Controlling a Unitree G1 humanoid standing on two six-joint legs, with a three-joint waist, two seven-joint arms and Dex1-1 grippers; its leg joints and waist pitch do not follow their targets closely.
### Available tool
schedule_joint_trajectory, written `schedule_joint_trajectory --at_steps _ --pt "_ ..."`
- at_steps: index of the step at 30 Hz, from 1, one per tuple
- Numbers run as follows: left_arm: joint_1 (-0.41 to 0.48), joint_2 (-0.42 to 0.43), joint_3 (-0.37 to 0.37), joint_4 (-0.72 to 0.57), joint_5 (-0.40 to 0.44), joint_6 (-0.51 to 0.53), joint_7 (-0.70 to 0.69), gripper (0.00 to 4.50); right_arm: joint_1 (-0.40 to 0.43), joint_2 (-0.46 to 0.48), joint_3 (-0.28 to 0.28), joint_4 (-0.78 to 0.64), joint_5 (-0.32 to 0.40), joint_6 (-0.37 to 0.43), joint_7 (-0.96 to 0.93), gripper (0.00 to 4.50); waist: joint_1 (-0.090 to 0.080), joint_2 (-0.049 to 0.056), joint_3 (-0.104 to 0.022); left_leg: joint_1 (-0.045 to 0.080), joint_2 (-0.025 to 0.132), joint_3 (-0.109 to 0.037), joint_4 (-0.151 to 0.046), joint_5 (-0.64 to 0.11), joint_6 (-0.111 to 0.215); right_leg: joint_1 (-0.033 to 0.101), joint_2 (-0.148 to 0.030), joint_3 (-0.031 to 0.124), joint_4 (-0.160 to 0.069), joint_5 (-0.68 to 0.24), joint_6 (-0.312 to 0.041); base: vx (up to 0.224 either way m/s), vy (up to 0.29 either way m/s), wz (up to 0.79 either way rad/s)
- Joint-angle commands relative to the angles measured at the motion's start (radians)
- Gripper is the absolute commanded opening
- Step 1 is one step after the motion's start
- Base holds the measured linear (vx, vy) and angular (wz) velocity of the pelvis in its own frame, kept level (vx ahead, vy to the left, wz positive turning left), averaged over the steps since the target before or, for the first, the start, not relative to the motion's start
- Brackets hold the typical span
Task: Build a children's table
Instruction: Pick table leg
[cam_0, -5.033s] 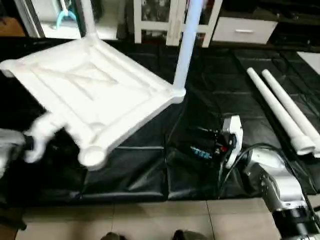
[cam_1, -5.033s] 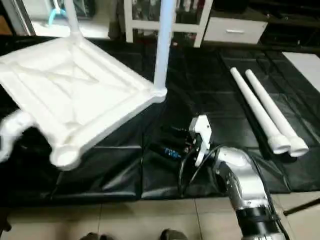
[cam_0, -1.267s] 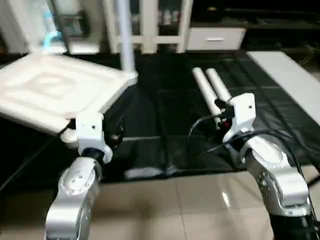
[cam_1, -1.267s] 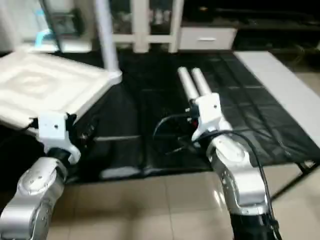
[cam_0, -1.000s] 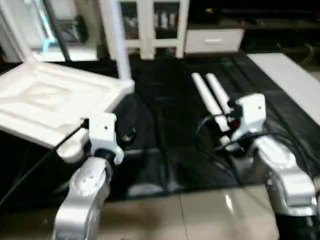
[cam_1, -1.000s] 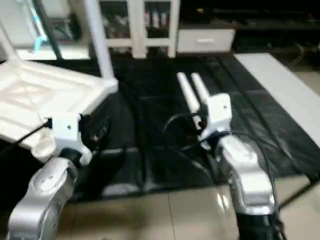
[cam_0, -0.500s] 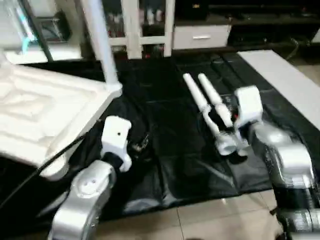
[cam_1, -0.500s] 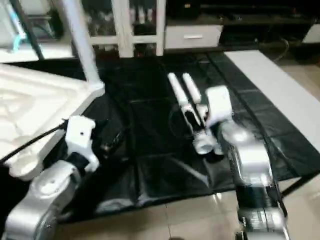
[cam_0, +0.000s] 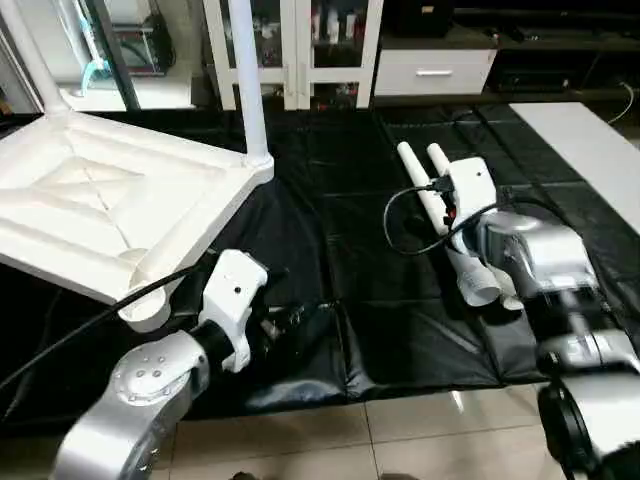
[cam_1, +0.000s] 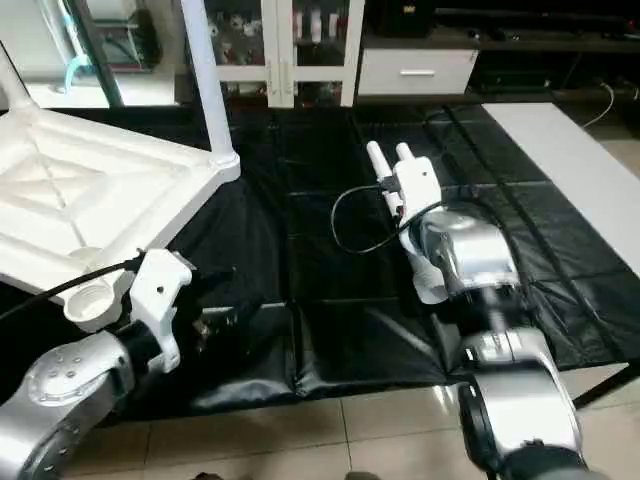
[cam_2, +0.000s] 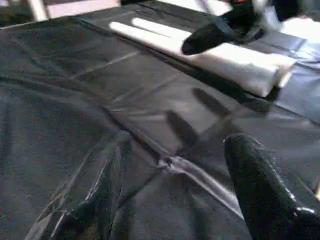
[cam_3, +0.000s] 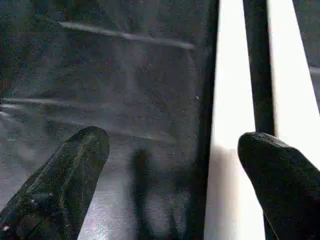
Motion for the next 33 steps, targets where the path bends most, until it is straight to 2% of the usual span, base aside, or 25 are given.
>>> schedule_joint_trajectory --at_steps 1,3,4,5,7,10,14,15,16,18,20,24,25,28,33 --pt "0.001 0.014 0.011 -0.033 -0.015 0.022 -0.016 3.33 -0.055 0.001 -0.002 0.068 -0.019 -0.036 -0.027 4.5 0.001 -0.004 -0.061 0.011 0.069 -0.022 -0.082 -0.053 0.007 0.034 -0.061 0.042 -0.058 0.019 -0.262 0.0 0.0 0.0" --pt "0.002 0.017 0.012 -0.035 -0.017 0.024 -0.015 3.33 -0.065 0.001 -0.004 0.085 -0.021 -0.028 -0.03 4.5 0.007 0.0 -0.062 0.009 0.07 -0.018 -0.079 0.022 0.041 0.033 -0.059 0.04 -0.052 0.114 -0.278 0.0 0.0 0.0" --pt "0.004 0.021 0.011 -0.039 -0.019 0.026 -0.016 3.33 -0.072 0.0 -0.004 0.101 -0.02 -0.009 -0.028 4.5 0.008 -0.001 -0.063 0.008 0.07 -0.014 -0.077 0.049 0.071 0.036 -0.057 0.038 -0.048 0.163 -0.293 0.0 0.0 0.0" --pt "0.006 0.027 0.009 -0.043 -0.022 0.028 -0.02 3.33 -0.08 -0.002 -0.005 0.126 -0.018 0.014 -0.022 4.5 0.007 -0.007 -0.063 0.01 0.071 -0.012 -0.076 0.049 0.08 0.035 -0.057 0.038 -0.049 0.166 -0.296 0.0 0.0 0.0" --pt "0.01 0.036 0.005 -0.052 -0.029 0.03 -0.027 3.33 -0.087 -0.004 -0.015 0.159 -0.012 0.032 -0.021 4.5 0.012 -0.004 -0.059 0.01 0.075 -0.011 -0.078 0.034 0.094 0.034 -0.059 0.038 -0.051 0.13 -0.305 0.0 0.0 0.0" --pt "0.01 0.04 0.004 -0.06 -0.041 0.04 -0.033 3.33 -0.097 -0.005 -0.029 0.196 -0.011 0.028 -0.025 4.5 0.013 -0.004 -0.053 0.012 0.079 -0.008 -0.084 -0.022 0.068 0.03 -0.058 0.037 -0.055 0.058 -0.302 0.0 0.0 0.0" --pt "0.007 0.046 0.003 -0.082 -0.08 0.066 -0.056 3.33 -0.128 -0.012 -0.046 0.294 -0.02 -0.013 -0.05 4.5 0.012 0.001 -0.045 0.021 0.08 -0.004 -0.092 -0.154 -0.007 0.019 -0.058 0.04 -0.066 -0.075 -0.279 0.0 0.0 0.0" --pt "0.007 0.046 0.003 -0.082 -0.08 0.066 -0.056 3.33 -0.128 -0.012 -0.046 0.294 -0.02 -0.013 -0.05 4.5 0.012 0.001 -0.045 0.021 0.08 -0.004 -0.092 -0.154 -0.007 0.019 -0.058 0.04 -0.066 -0.075 -0.279 0.0 0.0 0.0" --pt "0.007 0.048 0.002 -0.086 -0.086 0.071 -0.06 3.33 -0.134 -0.013 -0.05 0.309 -0.023 -0.023 -0.057 4.5 0.01 -0.003 -0.044 0.021 0.079 -0.004 -0.094 -0.19 -0.028 0.018 -0.057 0.041 -0.068 -0.106 -0.267 0.0 0.0 0.0" --pt "0.009 0.052 -0.002 -0.091 -0.091 0.073 -0.062 3.33 -0.138 -0.017 -0.054 0.32 -0.025 -0.028 -0.062 4.5 0.01 0.0 -0.043 0.019 0.079 -0.005 -0.094 -0.194 -0.037 0.017 -0.057 0.041 -0.069 -0.105 -0.257 0.0 0.0 0.0" --pt "0.006 0.055 -0.008 -0.087 -0.092 0.072 -0.06 3.33 -0.143 -0.023 -0.068 0.328 -0.02 -0.042 -0.073 4.5 0.01 -0.001 -0.045 0.019 0.078 -0.004 -0.094 -0.181 -0.037 0.019 -0.056 0.041 -0.067 -0.086 -0.252 0.0 0.0 0.0" --pt "-0.002 0.058 -0.01 -0.077 -0.095 0.072 -0.058 3.33 -0.157 -0.032 -0.088 0.34 -0.018 -0.077 -0.083 4.5 0.01 0.0 -0.049 0.014 0.077 -0.004 -0.09 -0.127 -0.02 0.024 -0.056 0.04 -0.06 -0.017 -0.265 0.0 0.0 0.0" --pt "-0.005 0.059 -0.008 -0.075 -0.098 0.073 -0.057 3.33 -0.167 -0.036 -0.097 0.347 -0.018 -0.103 -0.094 4.5 0.01 0.0 -0.051 0.014 0.077 -0.003 -0.088 -0.103 -0.008 0.025 -0.057 0.04 -0.058 0.011 -0.275 0.0 0.0 0.0" --pt "-0.007 0.06 -0.006 -0.074 -0.1 0.076 -0.057 3.33 -0.178 -0.048 -0.09 0.356 -0.021 -0.075 -0.079 4.5 0.01 -0.002 -0.053 0.011 0.076 -0.001 -0.084 -0.057 0.022 0.028 -0.056 0.039 -0.055 0.059 -0.29 0.0 0.0 0.0" --pt "-0.006 0.069 0.0 -0.074 -0.108 0.074 -0.062 3.33 -0.178 -0.061 -0.078 0.385 -0.036 -0.039 -0.055 4.5 0.01 -0.003 -0.05 0.012 0.078 0.0 -0.085 -0.086 0.03 0.026 -0.056 0.039 -0.059 0.007 -0.295 0.0 0.0 0.0"
